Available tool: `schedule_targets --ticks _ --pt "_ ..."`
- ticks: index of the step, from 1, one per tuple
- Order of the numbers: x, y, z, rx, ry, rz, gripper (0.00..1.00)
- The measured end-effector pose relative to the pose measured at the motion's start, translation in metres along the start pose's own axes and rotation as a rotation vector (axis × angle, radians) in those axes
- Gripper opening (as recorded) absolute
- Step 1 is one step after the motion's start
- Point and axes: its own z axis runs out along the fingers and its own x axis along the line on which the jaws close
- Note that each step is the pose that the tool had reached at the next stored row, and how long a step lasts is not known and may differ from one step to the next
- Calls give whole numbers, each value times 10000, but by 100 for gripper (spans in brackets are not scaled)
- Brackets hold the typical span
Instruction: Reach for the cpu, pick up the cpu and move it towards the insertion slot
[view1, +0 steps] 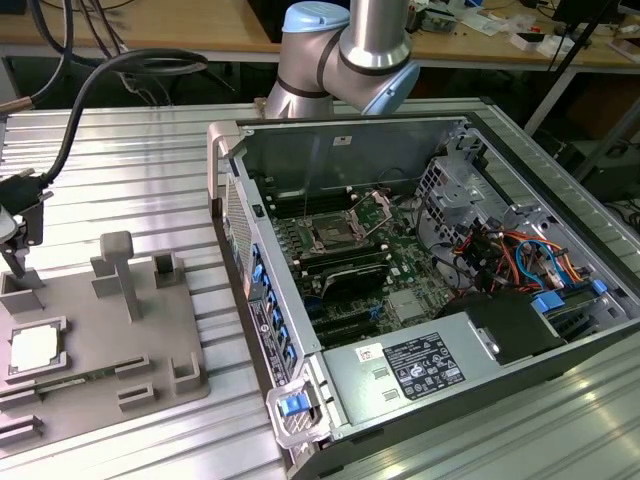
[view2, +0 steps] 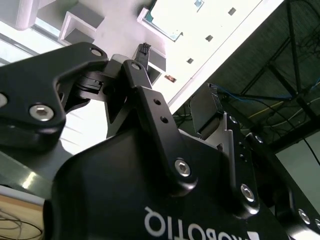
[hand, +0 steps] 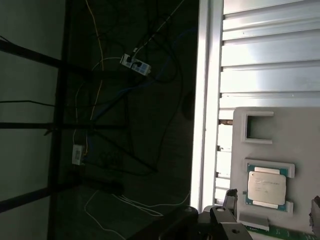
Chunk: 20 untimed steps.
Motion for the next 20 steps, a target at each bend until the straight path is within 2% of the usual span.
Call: schedule_targets --ticks 13,14,20 --pt "-2 -27 184 -40 -1 -1 60" --pt "-2 -27 189 -62 -1 -1 60" --pt "-2 -27 191 -64 -4 -1 60"
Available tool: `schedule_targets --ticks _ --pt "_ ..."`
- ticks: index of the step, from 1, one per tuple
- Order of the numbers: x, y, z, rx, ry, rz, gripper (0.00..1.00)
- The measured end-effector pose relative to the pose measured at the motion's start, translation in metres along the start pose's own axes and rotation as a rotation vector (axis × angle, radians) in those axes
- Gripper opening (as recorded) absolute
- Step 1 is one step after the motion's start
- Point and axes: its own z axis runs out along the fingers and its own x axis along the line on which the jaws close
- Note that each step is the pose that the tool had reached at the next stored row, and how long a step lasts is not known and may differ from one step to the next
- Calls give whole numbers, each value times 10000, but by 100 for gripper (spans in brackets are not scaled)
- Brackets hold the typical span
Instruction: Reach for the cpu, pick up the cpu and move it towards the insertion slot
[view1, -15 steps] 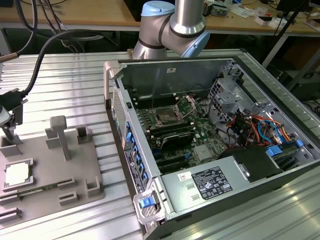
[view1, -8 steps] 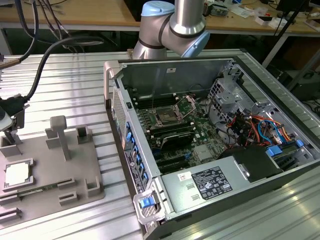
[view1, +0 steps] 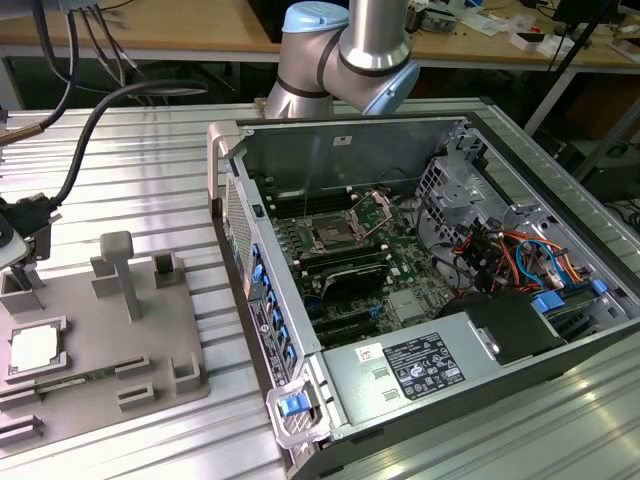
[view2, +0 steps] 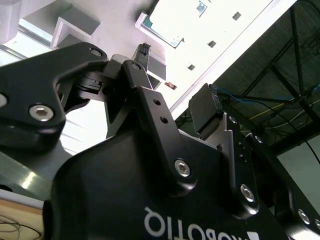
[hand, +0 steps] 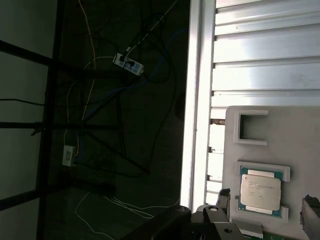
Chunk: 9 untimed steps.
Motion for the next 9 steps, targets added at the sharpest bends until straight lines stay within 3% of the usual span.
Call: schedule_targets --ticks 3,9 --pt "0 -2 16 -3 -6 0 60" --pt "0 -36 150 -14 -4 0 60"
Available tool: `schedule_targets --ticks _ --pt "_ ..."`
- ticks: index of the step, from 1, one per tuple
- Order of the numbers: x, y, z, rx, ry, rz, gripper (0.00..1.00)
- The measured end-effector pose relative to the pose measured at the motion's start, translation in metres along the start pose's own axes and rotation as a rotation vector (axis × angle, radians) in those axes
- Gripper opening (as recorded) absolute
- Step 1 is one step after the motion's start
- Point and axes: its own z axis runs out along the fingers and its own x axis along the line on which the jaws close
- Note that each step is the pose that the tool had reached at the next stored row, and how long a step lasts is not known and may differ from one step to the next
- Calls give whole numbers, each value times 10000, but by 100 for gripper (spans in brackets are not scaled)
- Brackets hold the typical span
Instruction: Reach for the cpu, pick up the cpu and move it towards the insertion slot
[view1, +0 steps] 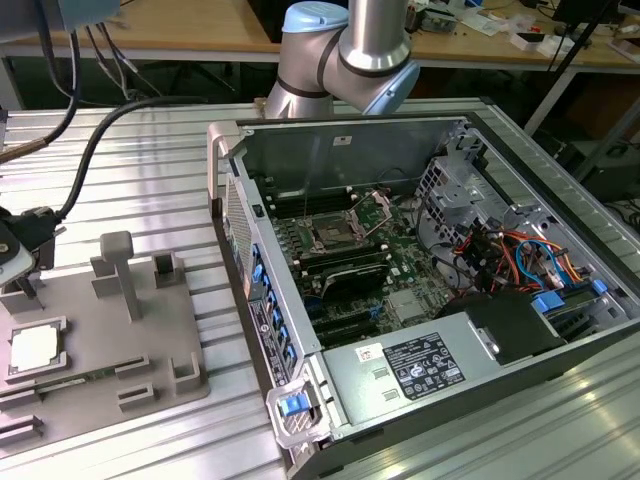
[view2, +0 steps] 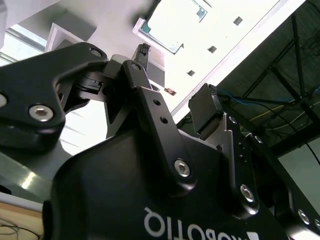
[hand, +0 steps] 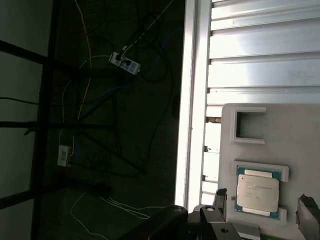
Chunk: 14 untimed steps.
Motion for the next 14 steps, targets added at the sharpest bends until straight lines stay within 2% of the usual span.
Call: schedule_targets --ticks 6,7,14 --pt "-2 -17 138 -12 -1 -3 60" --pt "-3 -21 179 -35 -3 -6 60" --pt "-5 -35 302 -133 -7 -20 60"
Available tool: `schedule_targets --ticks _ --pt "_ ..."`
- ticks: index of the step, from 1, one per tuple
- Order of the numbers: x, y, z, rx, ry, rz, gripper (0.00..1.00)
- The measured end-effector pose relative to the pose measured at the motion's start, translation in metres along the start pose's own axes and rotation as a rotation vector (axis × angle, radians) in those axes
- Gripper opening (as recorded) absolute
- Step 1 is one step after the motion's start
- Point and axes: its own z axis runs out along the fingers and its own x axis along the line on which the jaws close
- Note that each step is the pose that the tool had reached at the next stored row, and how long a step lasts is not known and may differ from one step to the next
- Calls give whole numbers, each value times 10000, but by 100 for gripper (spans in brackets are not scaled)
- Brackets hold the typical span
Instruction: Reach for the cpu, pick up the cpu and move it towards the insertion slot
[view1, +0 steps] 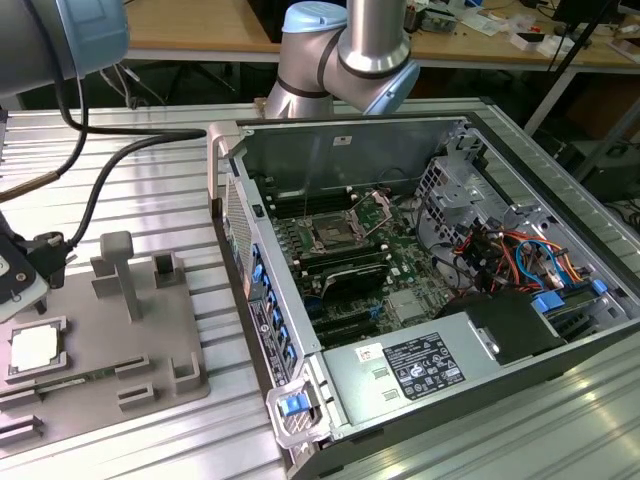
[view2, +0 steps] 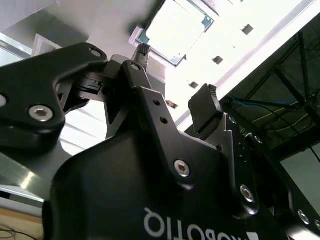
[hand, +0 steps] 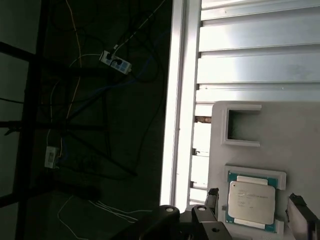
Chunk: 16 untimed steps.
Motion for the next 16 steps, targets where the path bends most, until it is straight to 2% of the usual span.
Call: schedule_targets --ticks 3,4,5,16 --pt "0 -9 43 -64 -8 -2 60" --pt "0 -13 56 -118 -10 -5 62" --pt "0 -13 56 -139 -12 -5 68" --pt "0 -13 60 -145 -13 -6 68"
